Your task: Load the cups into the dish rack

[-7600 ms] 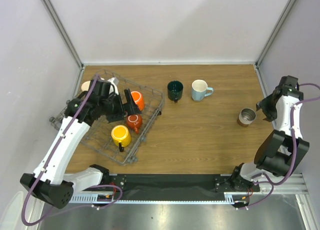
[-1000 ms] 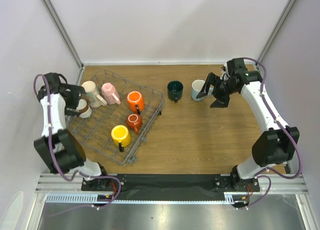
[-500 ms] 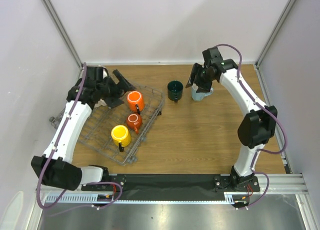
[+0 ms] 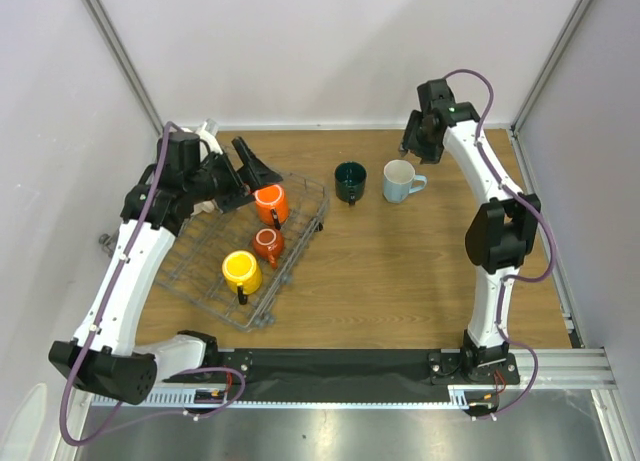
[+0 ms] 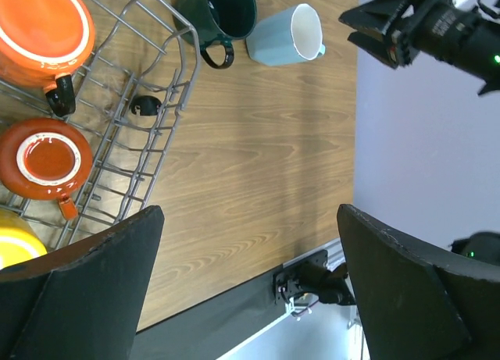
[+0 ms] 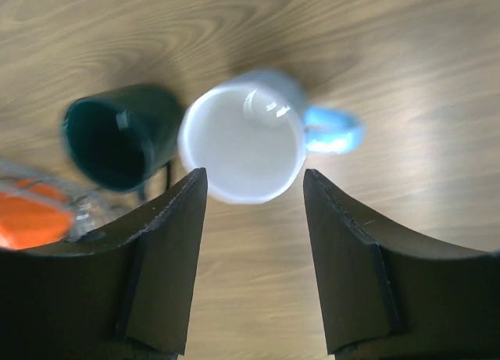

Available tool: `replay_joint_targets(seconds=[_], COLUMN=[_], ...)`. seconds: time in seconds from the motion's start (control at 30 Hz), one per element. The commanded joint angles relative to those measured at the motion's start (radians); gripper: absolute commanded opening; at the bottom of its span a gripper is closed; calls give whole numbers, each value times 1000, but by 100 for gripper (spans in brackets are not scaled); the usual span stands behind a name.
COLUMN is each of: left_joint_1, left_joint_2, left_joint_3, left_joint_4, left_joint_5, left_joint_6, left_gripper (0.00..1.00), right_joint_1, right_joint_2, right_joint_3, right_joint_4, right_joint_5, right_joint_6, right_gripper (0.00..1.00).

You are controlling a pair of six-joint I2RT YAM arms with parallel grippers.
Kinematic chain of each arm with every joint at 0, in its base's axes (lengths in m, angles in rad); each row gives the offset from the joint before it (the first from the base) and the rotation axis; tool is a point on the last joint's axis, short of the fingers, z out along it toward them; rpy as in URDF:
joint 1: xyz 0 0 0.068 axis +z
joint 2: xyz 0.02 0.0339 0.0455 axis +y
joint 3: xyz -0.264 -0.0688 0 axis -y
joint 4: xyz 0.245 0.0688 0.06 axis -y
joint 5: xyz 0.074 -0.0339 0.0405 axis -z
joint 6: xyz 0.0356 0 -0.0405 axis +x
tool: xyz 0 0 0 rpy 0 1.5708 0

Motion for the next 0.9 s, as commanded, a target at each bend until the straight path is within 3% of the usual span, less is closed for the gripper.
replay_joint_targets(seconds=[0.0, 0.13, 0.2, 0.63, 0.87], left_joint_1=[-4, -4, -4, -5, -5], left_joint_2=[-10, -2, 4, -13, -39], left_joint_3=[-9, -13, -15, -29, -68], left_joint_4=[34, 36, 37, 33, 30], left_joint_5=[42, 52, 59, 79, 87], left_joint_6=[36, 45, 47, 64, 64], left_gripper=[99, 99, 99, 99, 100], right_joint_1=[-7, -20, -34, -45, -42], right_joint_2=[30, 56, 75, 153, 229], right_joint_3=[53, 53, 50, 53, 108], right_joint_4=[24, 64, 77, 107, 94], right_joint_5=[45, 70, 3, -59, -114], right_joint_6=[-186, -279, -302, -360, -337], right_gripper=[58, 58, 58, 54, 44])
